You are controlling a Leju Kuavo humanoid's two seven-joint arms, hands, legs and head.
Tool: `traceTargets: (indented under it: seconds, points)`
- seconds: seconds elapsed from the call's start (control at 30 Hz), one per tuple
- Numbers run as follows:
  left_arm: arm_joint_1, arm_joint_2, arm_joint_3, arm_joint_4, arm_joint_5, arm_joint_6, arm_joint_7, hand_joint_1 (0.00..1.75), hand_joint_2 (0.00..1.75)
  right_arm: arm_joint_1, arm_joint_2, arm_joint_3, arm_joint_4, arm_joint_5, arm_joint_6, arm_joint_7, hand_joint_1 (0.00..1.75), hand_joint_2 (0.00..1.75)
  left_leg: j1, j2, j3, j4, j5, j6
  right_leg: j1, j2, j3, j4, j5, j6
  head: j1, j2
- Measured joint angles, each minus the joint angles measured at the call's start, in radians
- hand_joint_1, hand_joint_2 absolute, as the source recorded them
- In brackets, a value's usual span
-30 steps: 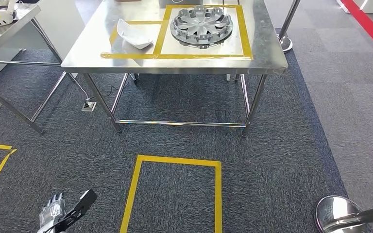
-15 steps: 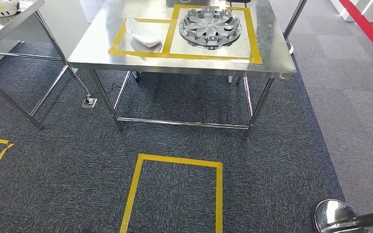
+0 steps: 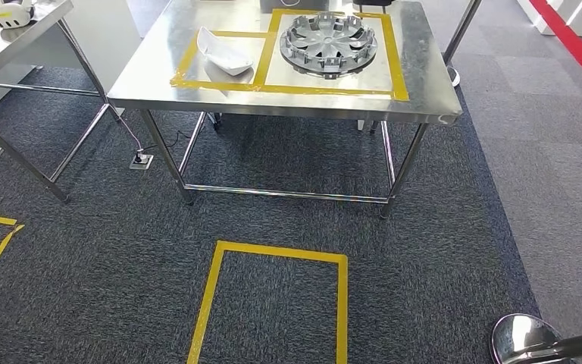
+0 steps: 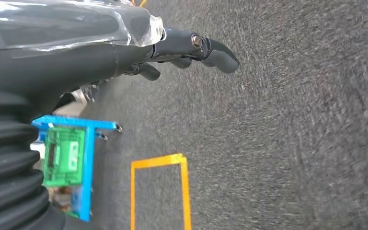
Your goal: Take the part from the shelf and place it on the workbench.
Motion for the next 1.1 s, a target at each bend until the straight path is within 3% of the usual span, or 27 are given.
traceTargets:
  seconds: [0.2, 0.6, 0.63, 0.73, 0.77, 0.9, 1.1]
  points:
    - [0.014, -0.054, -0.011, -0.004, 0.047, 0.064, 0.048, 0.00, 1.75, 0.003, -0.007, -0.015, -0.009, -0.027, -0.110, -0.029, 0.00, 1.75, 0.000, 0.000, 0.000, 0.000, 0.000, 0.000, -0.001, -0.001, 0.001, 0.000, 0.000, 0.000, 0.000, 0.000]
    - [0.088, -0.038, -0.119, -0.066, 0.403, -0.054, -0.054, 0.00, 1.75, 0.056, -0.029, 0.011, -0.069, -0.087, -0.056, -0.094, 0.00, 1.75, 0.000, 0.000, 0.001, 0.000, 0.000, 0.000, -0.001, -0.002, 0.001, 0.000, -0.001, 0.000, 0.000, 0.000]
    - [0.094, -0.034, -0.130, -0.072, 0.433, -0.065, -0.064, 0.00, 1.31, 0.062, -0.031, 0.017, -0.075, -0.092, -0.050, -0.100, 0.00, 1.75, 0.000, 0.000, 0.001, 0.000, 0.000, 0.000, -0.001, -0.002, 0.001, 0.000, -0.001, 0.000, 0.000, 0.000]
    - [0.112, -0.022, -0.164, -0.091, 0.523, -0.098, -0.093, 0.00, 0.00, 0.080, -0.039, 0.033, -0.094, -0.106, -0.032, -0.114, 0.00, 0.44, 0.000, 0.000, 0.001, 0.000, 0.000, 0.000, -0.001, -0.003, 0.001, 0.000, -0.001, 0.001, 0.000, 0.000]
    - [0.119, -0.017, -0.176, -0.097, 0.554, -0.109, -0.103, 0.00, 0.00, 0.088, -0.042, 0.039, -0.100, -0.111, -0.026, -0.119, 0.00, 0.00, 0.000, -0.001, 0.001, 0.000, 0.000, 0.000, -0.001, -0.003, 0.001, 0.000, -0.001, 0.001, 0.000, 0.000]
    - [0.142, 0.000, -0.221, -0.122, 0.673, -0.152, -0.141, 0.00, 1.75, 0.124, -0.061, 0.061, -0.125, -0.130, -0.006, -0.138, 0.00, 0.00, -0.001, -0.001, 0.001, 0.000, 0.000, 0.000, -0.001, -0.003, 0.002, 0.000, -0.001, 0.001, 0.000, 0.000]
    - [0.175, 0.023, -0.284, -0.155, 0.843, -0.215, -0.195, 0.00, 1.75, 0.175, -0.095, 0.089, -0.159, -0.158, 0.025, -0.166, 0.00, 0.00, 0.000, -0.002, 0.000, 0.000, -0.001, 0.000, -0.001, -0.003, 0.002, 0.000, -0.001, 0.001, 0.000, 0.000]
